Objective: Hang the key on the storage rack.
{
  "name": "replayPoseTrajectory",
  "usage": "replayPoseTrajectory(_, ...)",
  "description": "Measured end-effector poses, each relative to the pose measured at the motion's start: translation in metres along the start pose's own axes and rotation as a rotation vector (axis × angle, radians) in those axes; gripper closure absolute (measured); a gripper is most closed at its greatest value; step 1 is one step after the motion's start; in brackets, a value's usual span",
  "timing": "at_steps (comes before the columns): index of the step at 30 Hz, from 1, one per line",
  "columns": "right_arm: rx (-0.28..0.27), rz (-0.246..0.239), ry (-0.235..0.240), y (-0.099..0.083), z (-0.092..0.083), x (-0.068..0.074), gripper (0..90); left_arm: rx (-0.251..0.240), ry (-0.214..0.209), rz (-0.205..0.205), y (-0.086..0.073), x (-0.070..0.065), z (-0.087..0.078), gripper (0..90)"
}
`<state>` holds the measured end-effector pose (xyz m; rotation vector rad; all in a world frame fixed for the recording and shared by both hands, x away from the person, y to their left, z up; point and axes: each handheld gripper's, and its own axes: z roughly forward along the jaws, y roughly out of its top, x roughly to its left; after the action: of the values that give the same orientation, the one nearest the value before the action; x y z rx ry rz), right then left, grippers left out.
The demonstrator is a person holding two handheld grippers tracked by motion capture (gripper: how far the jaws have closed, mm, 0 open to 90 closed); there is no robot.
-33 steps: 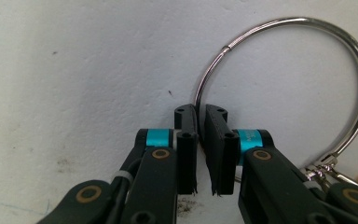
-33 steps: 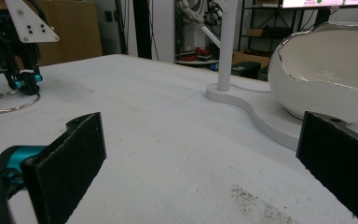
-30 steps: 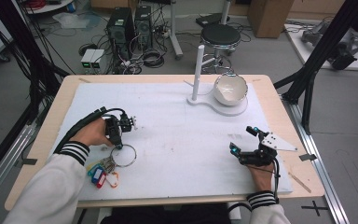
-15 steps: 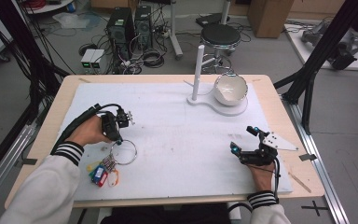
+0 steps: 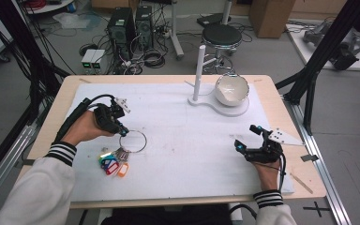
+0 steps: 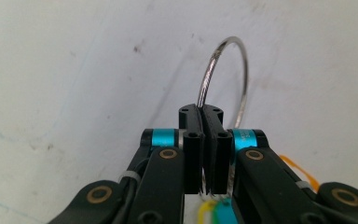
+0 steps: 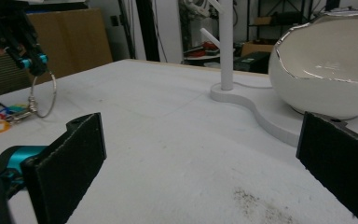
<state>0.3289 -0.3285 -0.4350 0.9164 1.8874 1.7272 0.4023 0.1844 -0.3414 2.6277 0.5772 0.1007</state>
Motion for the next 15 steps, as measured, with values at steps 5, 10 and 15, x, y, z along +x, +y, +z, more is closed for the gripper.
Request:
replayPoseTrajectory(5,0.021,-0.009,0.041,0.009,0.003,0.002,0.9,-0.108,-0.026,0.002,0.006,-0.003,-0.01,87.2)
replayPoseTrajectory(10,0.029,-0.037,0.1,0.025,0.009,0.005,0.9,-0.219,-0.047,-0.004,0.011,-0.005,-0.019,87.3)
replayPoseTrajectory(15,0.07,-0.067,0.146,0.041,0.02,0.009,0.9,-0.31,-0.071,0.005,0.016,-0.009,-0.023,87.3)
